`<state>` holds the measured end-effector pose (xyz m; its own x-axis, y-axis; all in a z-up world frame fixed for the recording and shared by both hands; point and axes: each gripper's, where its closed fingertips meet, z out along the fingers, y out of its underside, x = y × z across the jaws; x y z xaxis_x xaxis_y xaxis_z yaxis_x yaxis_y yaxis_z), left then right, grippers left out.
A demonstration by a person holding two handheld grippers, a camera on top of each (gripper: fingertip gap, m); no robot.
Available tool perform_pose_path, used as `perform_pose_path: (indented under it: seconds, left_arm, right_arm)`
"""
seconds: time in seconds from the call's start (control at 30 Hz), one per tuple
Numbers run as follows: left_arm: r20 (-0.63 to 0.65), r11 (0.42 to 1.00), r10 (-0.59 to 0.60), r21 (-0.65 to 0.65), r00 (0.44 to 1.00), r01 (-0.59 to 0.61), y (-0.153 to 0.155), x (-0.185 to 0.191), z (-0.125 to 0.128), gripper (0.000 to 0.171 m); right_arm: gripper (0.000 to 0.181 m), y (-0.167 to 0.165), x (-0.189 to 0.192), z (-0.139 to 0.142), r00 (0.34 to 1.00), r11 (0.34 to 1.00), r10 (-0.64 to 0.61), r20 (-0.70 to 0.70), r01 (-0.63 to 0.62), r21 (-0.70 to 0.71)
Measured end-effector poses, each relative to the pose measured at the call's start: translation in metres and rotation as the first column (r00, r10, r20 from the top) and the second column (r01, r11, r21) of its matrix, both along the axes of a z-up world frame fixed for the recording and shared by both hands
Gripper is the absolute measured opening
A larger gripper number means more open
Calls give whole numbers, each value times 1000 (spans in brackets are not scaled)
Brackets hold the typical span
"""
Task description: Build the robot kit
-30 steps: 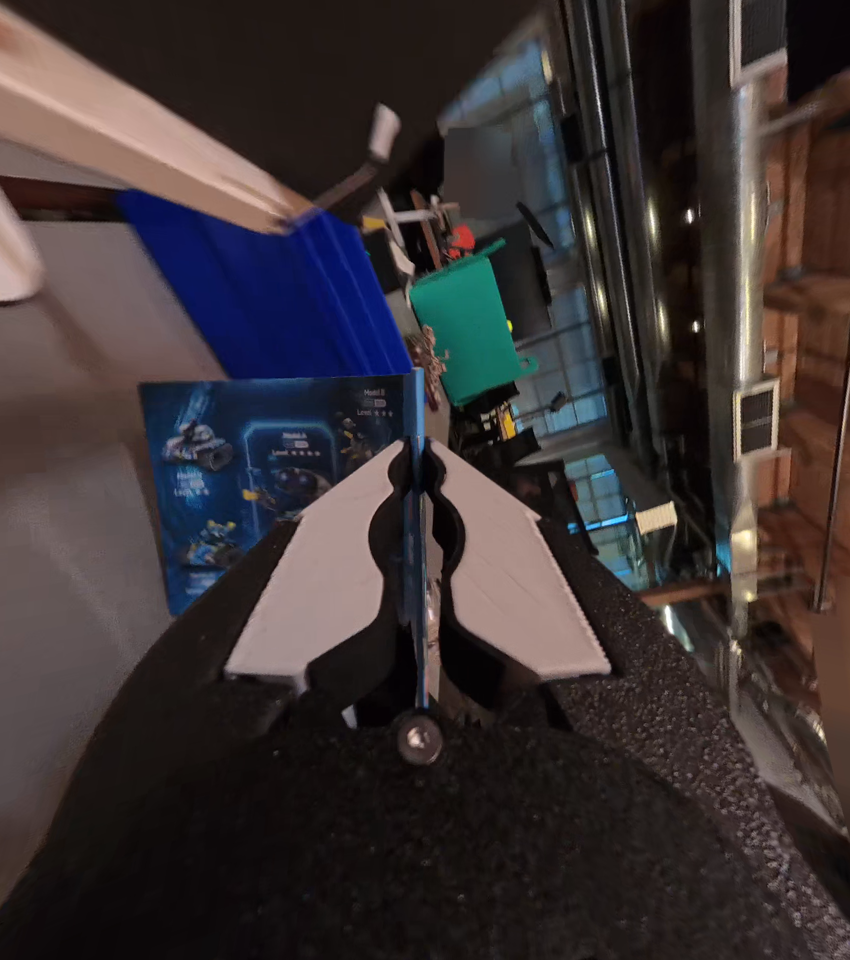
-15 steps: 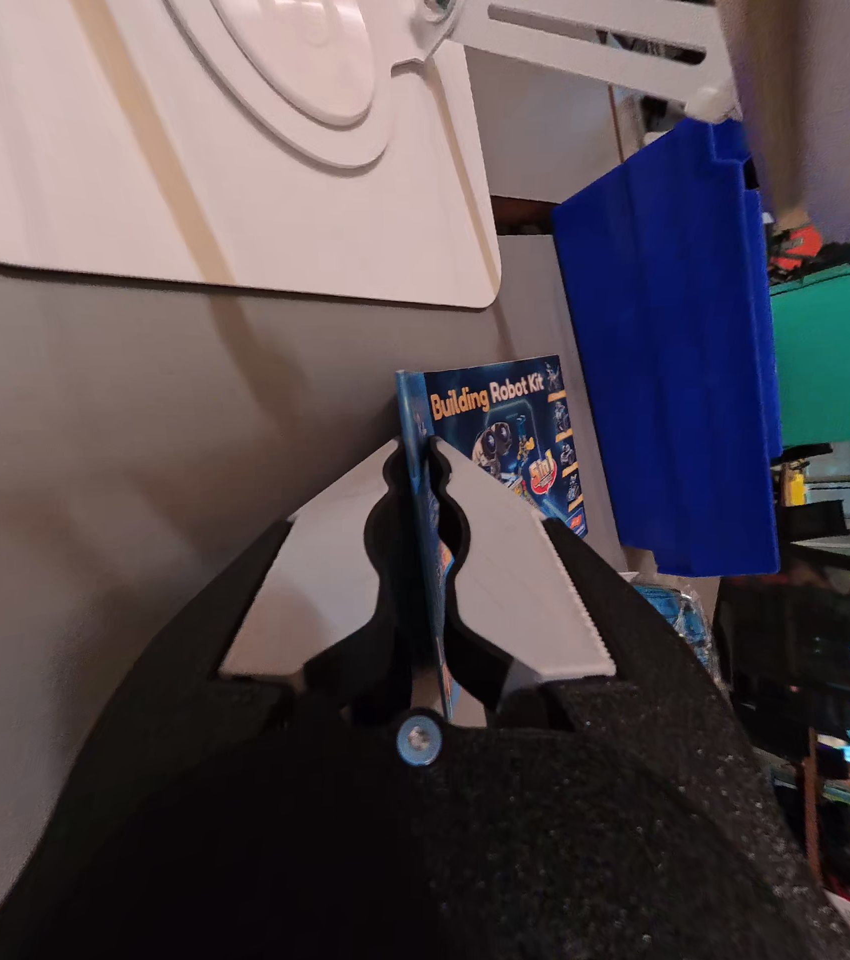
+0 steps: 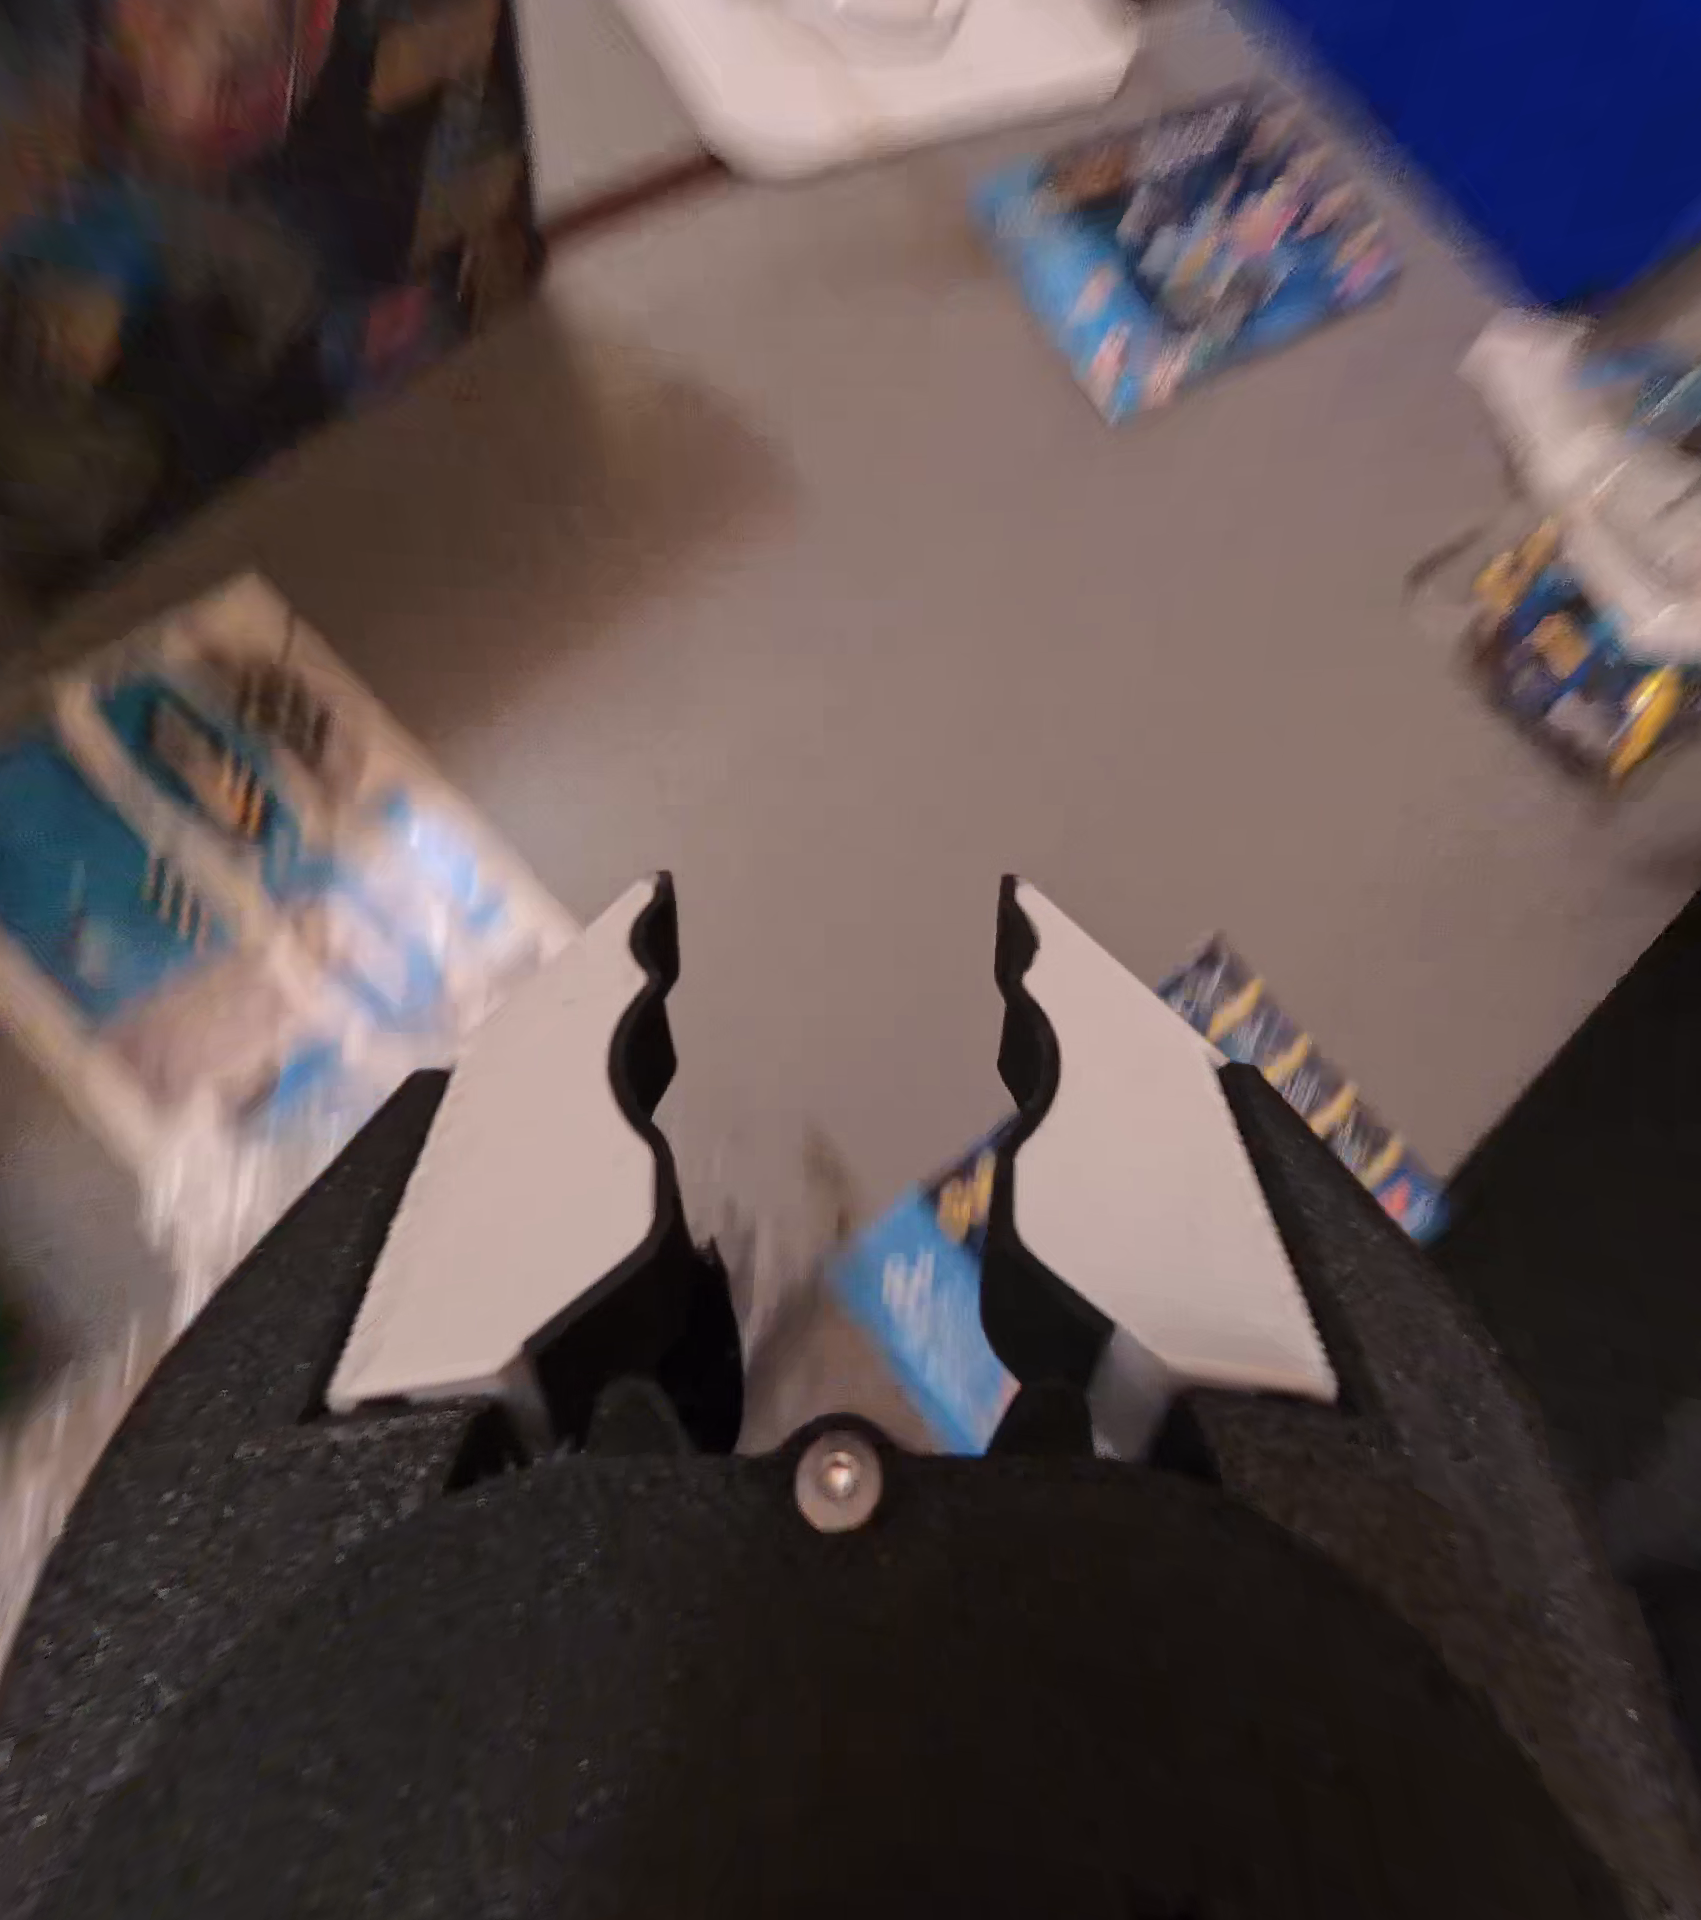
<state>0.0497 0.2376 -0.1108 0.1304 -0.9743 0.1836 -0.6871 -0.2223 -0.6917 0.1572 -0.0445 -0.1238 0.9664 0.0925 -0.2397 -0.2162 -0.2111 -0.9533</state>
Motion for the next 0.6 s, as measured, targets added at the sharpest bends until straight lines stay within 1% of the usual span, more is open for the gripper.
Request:
perform_pose_path:
  seconds: [0.07,0.1,0.17,0.23,0.3,0.33,0.4,0.43,0.47,0.53,0.57,0.6]
  left_arm:
    - [-130,995,98,-11,987,-101,-3,-68,-36,65]
    - [-148,987,150,-34,978,-156,-9,-91,-51,63]
    - [-164,968,182,-142,969,-206,-35,-120,-78,63]
    - [-135,946,218,-216,967,-243,-53,-132,-91,56]
    - [-114,935,191,-282,975,-216,-75,-135,-98,48]
    - [-105,935,179,-292,978,-203,-84,-136,-101,43]
    - [-126,942,164,-275,978,-194,-94,-138,-112,38]
    - [-113,951,182,-232,977,-204,-91,-137,-112,31]
    - [-130,956,174,-214,976,-199,-92,-138,-114,28]
    - [-147,966,166,-174,975,-191,-90,-136,-115,26]
    - [-158,972,159,-149,974,-183,-89,-134,-115,26]
    - [-165,979,146,-118,975,-166,-88,-131,-116,27]
  right_arm:
    - [48,11,-15,-15,997,992,76,-31,-79,-99]
    - [53,19,-24,-26,992,978,113,-54,-121,-168]
    - [54,39,-44,-53,983,920,163,-85,-183,-346]
    - [50,56,-66,-75,973,843,195,-126,-232,-486]
    - [50,68,-98,-85,945,770,250,-213,-327,-548]
    - [48,73,-107,-88,943,750,255,-212,-332,-572]
    - [43,83,-115,-94,959,752,242,-146,-280,-597]
    - [43,86,-120,-97,962,747,247,-119,-268,-609]
    - [41,88,-124,-99,963,745,253,-88,-253,-617]
    - [37,92,-122,-103,970,752,243,19,-176,-635]
    - [37,92,-120,-104,968,752,244,53,-154,-640]
    - [37,93,-118,-104,971,749,234,55,-144,-647]
